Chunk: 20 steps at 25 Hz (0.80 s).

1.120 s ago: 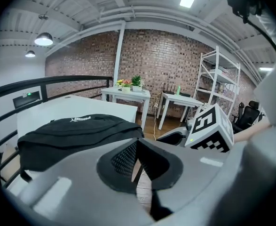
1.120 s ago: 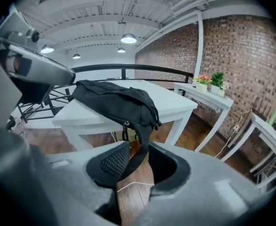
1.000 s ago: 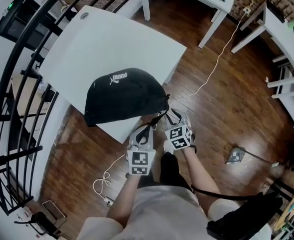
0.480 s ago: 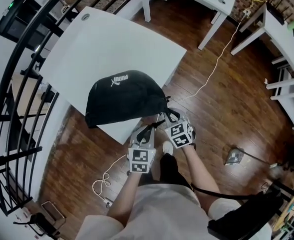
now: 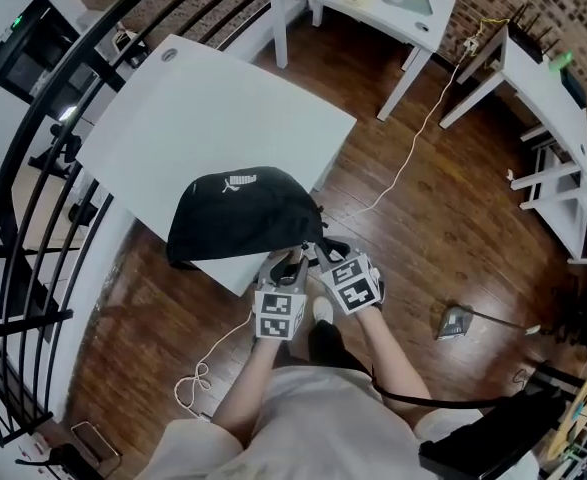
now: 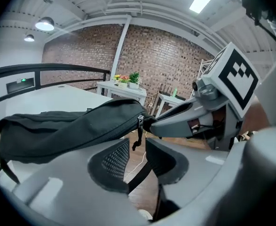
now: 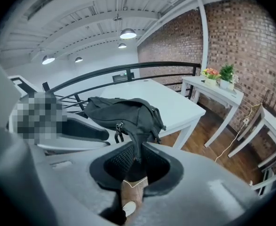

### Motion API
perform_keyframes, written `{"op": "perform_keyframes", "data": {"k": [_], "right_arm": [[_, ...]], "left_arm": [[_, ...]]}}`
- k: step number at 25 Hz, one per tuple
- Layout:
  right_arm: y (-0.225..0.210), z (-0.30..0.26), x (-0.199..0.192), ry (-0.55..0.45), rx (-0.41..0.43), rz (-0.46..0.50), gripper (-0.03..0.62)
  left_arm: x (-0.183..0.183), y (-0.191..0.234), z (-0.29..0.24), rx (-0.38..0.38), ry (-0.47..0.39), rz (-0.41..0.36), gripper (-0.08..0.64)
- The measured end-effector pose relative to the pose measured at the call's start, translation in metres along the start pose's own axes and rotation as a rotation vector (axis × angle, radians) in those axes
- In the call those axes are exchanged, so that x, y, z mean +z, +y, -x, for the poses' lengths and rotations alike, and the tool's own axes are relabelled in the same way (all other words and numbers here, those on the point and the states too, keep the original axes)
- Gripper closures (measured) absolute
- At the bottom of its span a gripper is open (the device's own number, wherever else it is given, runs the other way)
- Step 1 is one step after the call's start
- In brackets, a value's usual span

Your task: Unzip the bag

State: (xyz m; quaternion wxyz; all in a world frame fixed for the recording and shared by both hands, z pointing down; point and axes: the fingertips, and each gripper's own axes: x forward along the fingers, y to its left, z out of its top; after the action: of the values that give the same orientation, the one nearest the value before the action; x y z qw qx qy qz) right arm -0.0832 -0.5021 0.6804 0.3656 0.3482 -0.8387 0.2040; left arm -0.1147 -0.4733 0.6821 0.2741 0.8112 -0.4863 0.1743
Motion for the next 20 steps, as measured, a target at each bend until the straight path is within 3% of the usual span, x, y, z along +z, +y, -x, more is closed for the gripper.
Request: {"op": "perform_keyframes", "data": {"k": [7,10,20], "right_arm": [[0.01,0.015,0.012,-0.002,-0.014,0.01,0.552],[0.011,0.018,0.015,-0.006,-0.028,0.009,0.552],[-0.003,0.017,0.002,-0.011,-0.118,-0.072,0.555]], "left_arm": [[0.014,-0.003,-0.005,-0.016,-0.045,0.036,0.441],[0.02,-0.001,-0.004,-0.011,-0.062,0.042,0.528],[0.01,0.026,0.021,-0.002,-0.043,0.076,0.535]]}}
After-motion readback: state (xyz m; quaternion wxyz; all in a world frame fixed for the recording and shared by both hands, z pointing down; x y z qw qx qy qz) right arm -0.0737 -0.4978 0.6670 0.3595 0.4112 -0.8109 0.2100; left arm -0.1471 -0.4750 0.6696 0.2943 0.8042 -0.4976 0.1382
